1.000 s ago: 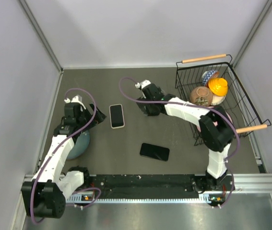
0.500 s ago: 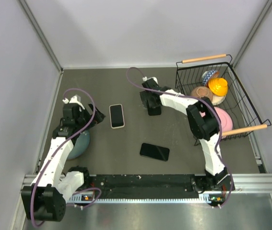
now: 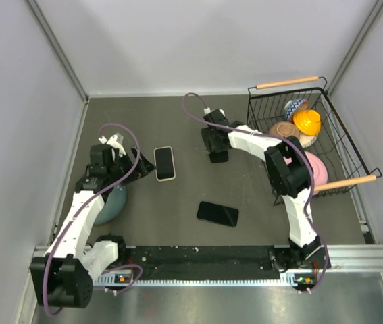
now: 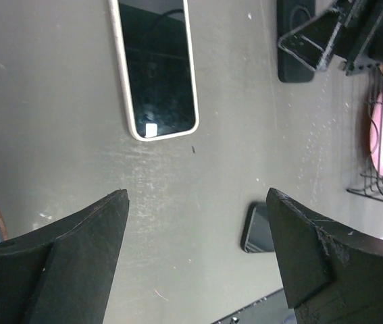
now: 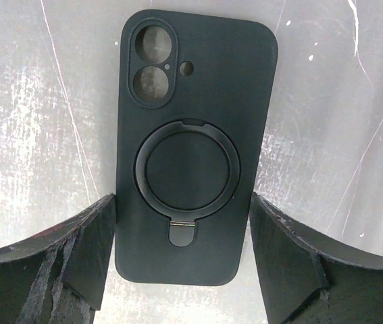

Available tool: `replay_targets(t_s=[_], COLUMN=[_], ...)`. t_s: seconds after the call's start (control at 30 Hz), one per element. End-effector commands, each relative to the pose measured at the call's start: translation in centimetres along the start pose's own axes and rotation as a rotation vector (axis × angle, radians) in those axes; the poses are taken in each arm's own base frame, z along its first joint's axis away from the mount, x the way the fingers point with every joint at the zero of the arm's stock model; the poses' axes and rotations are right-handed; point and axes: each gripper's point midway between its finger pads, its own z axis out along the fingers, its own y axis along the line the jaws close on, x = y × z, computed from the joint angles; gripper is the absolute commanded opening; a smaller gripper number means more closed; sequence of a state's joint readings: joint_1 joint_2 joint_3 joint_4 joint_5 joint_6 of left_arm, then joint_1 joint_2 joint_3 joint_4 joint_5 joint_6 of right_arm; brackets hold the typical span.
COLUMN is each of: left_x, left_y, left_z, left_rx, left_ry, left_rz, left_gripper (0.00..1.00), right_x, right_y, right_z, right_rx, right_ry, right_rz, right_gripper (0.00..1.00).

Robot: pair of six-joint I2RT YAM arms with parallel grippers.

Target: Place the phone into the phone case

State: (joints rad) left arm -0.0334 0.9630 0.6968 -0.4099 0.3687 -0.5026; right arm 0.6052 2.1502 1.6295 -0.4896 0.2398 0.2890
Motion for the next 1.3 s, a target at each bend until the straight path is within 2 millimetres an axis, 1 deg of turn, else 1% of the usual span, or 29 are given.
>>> replay_targets(t_s=[0.0,0.07,0.1,0.17,0.2,0.23,0.27,0.33,0.37,0.43,0.47,0.5,0.53,0.57,0.6,0.63,0.67,0.7,0.73,0.77,0.8,0.83,0.87,0.9,1.03,1.1,1.13,1.2,1.27], left_x=[-0.5,-0.6,-0.7,-0.9,-0.8,-0.7,-1.0,-0.7,-1.0,-0.7,-0.8,-0.5,-0.3,-0.3,0.1,0.0,-0.3,-0.6,-0.8,-1.4,-1.7,-1.9,-2.3,-2.4,-2.7,-2.6,-2.5,-2.3,-2.0], left_y=[-2.7,-2.9,-3.0,-4.0,-4.1,-4.5,-5.4,-5.7,-6.5,-7.0,-8.0,-8.1,-8.6,-9.7,-9.8,-10.1,-10.4,-10.2,-10.0,-10.1,-9.8,-9.0,-8.9,-8.6,-7.9,-7.7,-7.6,-7.5,-7.9], left_z=[0.0,0.2,0.4,0.6,1.0,1.2,1.3,2.1,2.4,3.4,3.6,4.4,4.7,5.0,5.5,5.6,5.5,5.5,5.4,5.0,4.8,4.8,4.4,4.3,3.6,3.4,3.3,3.2,3.1], left_rx=[0.151,0.158,0.159,0.206,0.222,0.242,0.288,0.299,0.32,0.33,0.361,0.363,0.373,0.394,0.395,0.397,0.398,0.376,0.361,0.349,0.324,0.278,0.264,0.246,0.206,0.199,0.196,0.201,0.225], left_ry=[0.021,0.035,0.046,0.062,0.077,0.09,0.088,0.114,0.108,0.14,0.149,0.175,0.189,0.202,0.224,0.222,0.206,0.184,0.17,0.143,0.126,0.109,0.087,0.077,0.037,0.035,0.036,0.039,0.053], left_rz=[0.05,0.036,0.028,0.015,0.004,-0.019,-0.011,-0.035,-0.017,-0.026,-0.012,-0.021,-0.027,-0.013,-0.015,-0.004,0.008,0.013,0.023,0.039,0.049,0.06,0.071,0.08,0.094,0.094,0.09,0.09,0.085], left_gripper=[0.86,0.85,0.84,0.81,0.8,0.79,0.76,0.76,0.76,0.76,0.76,0.76,0.76,0.75,0.73,0.73,0.73,0.73,0.74,0.75,0.76,0.78,0.78,0.79,0.8,0.8,0.8,0.81,0.81], right_x=[0.5,0.6,-0.6,0.0,-1.2,-0.1,-0.1,0.1,0.2,0.4,0.5,0.6,1.2,1.5,1.4,1.1,2.2,1.9,1.3,1.7,2.0,1.4,1.4,1.5,1.9,1.7,2.2,2.4,3.2], right_y=[2.7,3.6,4.6,5.3,6.2,6.2,6.4,7.0,7.3,7.9,8.3,8.7,8.6,8.4,7.4,7.3,6.3,5.2,4.9,4.7,3.6,3.6,3.5,3.4,3.2,3.3,3.3,3.8,3.8], right_z=[-2.2,-3.5,-5.3,-6.4,-8.3,-8.5,-9.1,-10.6,-11.2,-12.7,-13.2,-13.9,-14.0,-13.9,-13.1,-13.2,-12.3,-11.5,-11.3,-10.5,-9.7,-9.5,-9.2,-8.3,-6.5,-6.1,-5.5,-5.2,-4.6], right_rx=[-0.174,-0.244,-0.32,-0.381,-0.457,-0.474,-0.495,-0.563,-0.59,-0.665,-0.697,-0.738,-0.736,-0.714,-0.632,-0.588,-0.511,-0.422,-0.385,-0.352,-0.274,-0.254,-0.235,-0.201,-0.134,-0.129,-0.122,-0.139,-0.134], right_ry=[0.018,0.005,-0.038,-0.041,-0.095,-0.079,-0.088,-0.117,-0.122,-0.159,-0.163,-0.172,-0.169,-0.169,-0.186,-0.202,-0.162,-0.172,-0.179,-0.163,-0.154,-0.163,-0.162,-0.15,-0.117,-0.115,-0.093,-0.079,-0.053], right_rz=[0.013,0.012,0.021,0.035,0.041,0.047,0.071,0.083,0.105,0.126,0.153,0.156,0.165,0.158,0.157,0.136,0.101,0.091,0.076,0.045,0.035,0.024,0.006,-0.003,-0.044,-0.052,-0.057,-0.066,-0.074], right_gripper=[0.48,0.47,0.47,0.46,0.45,0.44,0.44,0.43,0.43,0.43,0.43,0.43,0.42,0.42,0.48,0.56,0.65,0.76,0.8,0.83,0.86,0.88,0.92,0.94,0.95,0.95,0.95,0.95,0.95])
